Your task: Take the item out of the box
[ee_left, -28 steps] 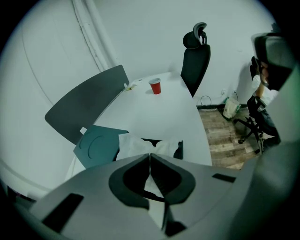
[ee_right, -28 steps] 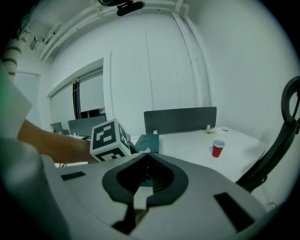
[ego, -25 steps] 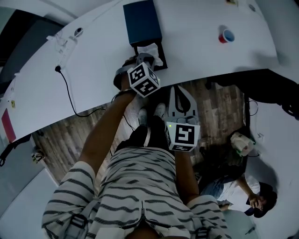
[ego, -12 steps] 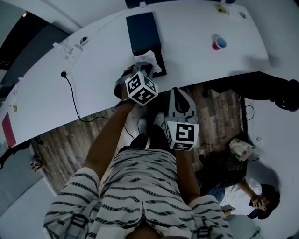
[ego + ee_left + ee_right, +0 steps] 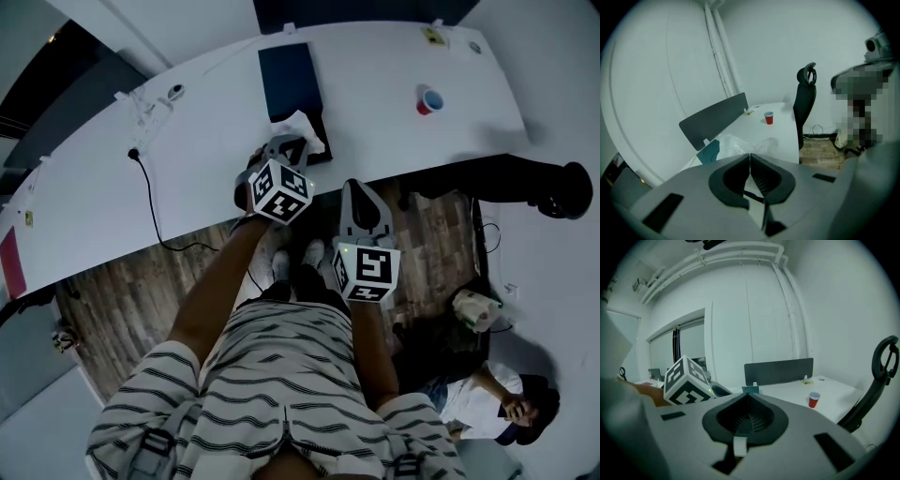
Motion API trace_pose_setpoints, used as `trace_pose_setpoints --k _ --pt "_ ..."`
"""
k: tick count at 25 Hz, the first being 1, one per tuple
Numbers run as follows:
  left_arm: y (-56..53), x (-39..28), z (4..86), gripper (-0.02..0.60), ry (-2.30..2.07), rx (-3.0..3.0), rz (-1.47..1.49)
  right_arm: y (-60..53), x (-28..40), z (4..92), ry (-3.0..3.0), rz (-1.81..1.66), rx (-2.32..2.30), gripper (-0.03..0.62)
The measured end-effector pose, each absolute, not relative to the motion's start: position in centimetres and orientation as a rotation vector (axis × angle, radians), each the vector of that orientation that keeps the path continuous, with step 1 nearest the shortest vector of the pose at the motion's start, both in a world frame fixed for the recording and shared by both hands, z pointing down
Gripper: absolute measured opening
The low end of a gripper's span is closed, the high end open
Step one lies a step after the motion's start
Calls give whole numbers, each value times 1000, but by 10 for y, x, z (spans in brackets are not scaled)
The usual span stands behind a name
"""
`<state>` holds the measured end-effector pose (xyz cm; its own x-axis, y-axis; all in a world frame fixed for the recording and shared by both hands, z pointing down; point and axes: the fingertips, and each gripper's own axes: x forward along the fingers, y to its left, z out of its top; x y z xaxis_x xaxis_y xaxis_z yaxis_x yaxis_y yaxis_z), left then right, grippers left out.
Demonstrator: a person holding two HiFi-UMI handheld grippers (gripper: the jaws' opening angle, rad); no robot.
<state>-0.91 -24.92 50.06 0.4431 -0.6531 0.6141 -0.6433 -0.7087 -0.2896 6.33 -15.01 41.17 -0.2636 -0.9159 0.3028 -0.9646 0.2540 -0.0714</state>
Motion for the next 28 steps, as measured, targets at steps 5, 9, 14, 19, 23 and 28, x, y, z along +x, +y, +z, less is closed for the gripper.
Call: trace_pose_setpoints --k 5,9,14,19,23,28 --pt "-242 -11 483 29 1245 -2682 -1039 -149 62 401 -2317 320 1789 20" --pt "-234 -14 469 29 1296 -2683 -953 -144 60 393 -2322 314 1800 18" --pt "-227 -17 456 29 1336 -2688 -866 -145 57 383 -2344 307 1813 18" --pt "-219 -19 443 29 1360 -2684 -780 -144 53 376 -2368 295 1820 18" --pt "-212 -22 431 29 1372 -2686 -697 -145 49 369 -2391 287 1835 18" --pt "-199 -25 416 29 1379 -2692 -606 -141 48 363 -2410 277 1857 18"
